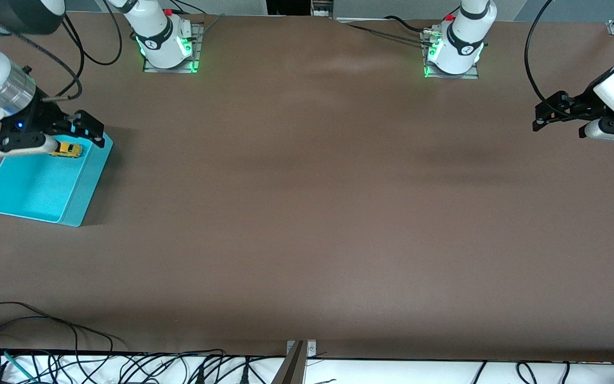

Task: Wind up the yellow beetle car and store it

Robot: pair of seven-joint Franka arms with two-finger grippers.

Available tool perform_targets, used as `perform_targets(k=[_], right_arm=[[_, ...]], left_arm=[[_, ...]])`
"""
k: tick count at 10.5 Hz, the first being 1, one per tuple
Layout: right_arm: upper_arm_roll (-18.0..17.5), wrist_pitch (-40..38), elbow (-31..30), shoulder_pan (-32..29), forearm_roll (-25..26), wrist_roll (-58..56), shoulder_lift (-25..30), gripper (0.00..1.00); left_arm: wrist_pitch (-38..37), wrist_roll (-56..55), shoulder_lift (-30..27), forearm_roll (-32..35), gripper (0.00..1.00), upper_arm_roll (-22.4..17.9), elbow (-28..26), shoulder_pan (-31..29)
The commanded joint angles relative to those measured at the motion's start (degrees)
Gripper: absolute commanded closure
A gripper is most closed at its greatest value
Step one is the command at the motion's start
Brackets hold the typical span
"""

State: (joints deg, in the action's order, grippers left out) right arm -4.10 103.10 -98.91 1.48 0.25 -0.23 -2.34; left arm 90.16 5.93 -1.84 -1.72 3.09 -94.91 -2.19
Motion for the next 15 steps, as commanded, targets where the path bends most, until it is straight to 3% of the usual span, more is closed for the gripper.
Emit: perform_targets(k=[1, 5, 8, 15], right_arm=[[0.84, -0.88, 4.08, 0.81, 1.60, 0.76, -3.99, 0.00], [0.49, -2.54, 6.45, 0.98, 1.16, 0.93, -3.81, 0.00], [0.32, -3.16, 6.63, 1.07, -2.71, 1.02, -3.81, 0.00], [0.67, -5.45, 8.12, 0.90, -2.01, 0.84, -3.81, 0.00]], left_arm=[[-0.60, 0.05, -0.44, -1.35, 0.00, 0.07, -0.10, -0.45], [-0.69, 0.05, -0.44, -1.35, 0.00, 0.07, -0.10, -0.45], [-0.78, 0.05, -0.44, -1.35, 0.00, 0.07, -0.10, -0.45], [-0.78, -0.04, -0.44, -1.35, 0.00, 0.07, -0.10, -0.45]])
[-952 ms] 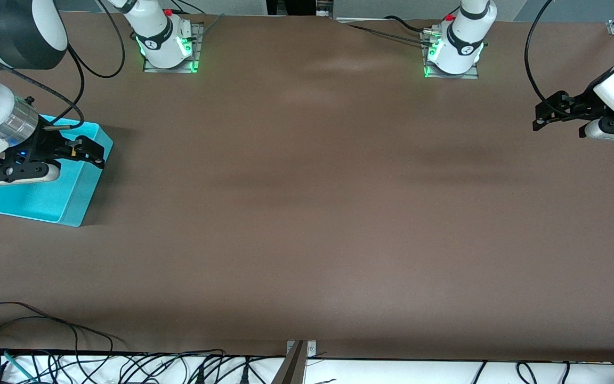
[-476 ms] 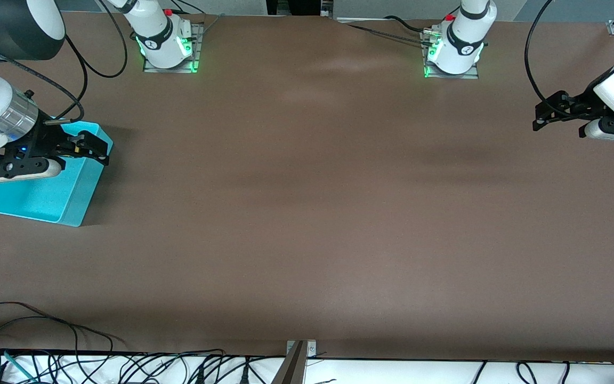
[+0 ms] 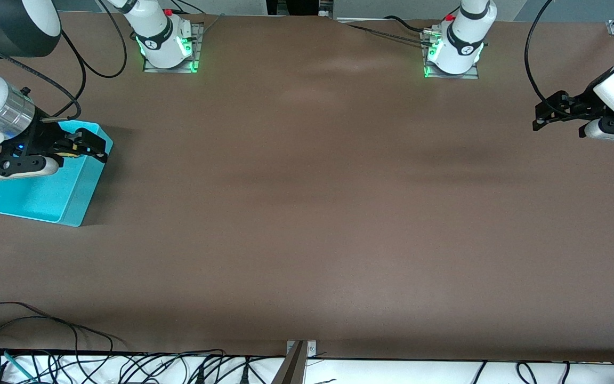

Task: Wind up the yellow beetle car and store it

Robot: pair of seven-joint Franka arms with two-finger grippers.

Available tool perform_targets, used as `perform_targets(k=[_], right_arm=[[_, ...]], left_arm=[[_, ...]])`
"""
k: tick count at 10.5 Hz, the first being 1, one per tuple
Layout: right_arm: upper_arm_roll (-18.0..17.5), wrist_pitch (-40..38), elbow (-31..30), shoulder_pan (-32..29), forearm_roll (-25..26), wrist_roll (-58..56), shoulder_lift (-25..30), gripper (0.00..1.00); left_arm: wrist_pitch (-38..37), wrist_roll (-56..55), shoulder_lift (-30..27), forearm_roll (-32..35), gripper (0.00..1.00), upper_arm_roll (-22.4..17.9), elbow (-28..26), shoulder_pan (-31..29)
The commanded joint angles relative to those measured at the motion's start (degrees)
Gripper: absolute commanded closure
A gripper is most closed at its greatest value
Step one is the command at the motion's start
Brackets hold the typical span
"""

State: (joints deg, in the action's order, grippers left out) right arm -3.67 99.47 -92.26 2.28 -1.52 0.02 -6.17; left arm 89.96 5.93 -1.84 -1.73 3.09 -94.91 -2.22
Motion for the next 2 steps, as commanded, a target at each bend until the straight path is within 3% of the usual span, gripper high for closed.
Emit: perform_targets(k=[1, 2], right_arm=[[0.24, -1.92, 1.47, 0.10, -0.24, 0.59, 0.02, 0.00], [0.24, -2.00, 1.56, 0.10, -0.24, 0.59, 0.02, 0.00]], left_arm=[[-0.58, -0.04, -0.44, -1.35, 0.00, 0.07, -0.10, -0.33], [-0.58, 0.05, -0.44, -1.35, 0.00, 0.07, -0.10, -0.42]])
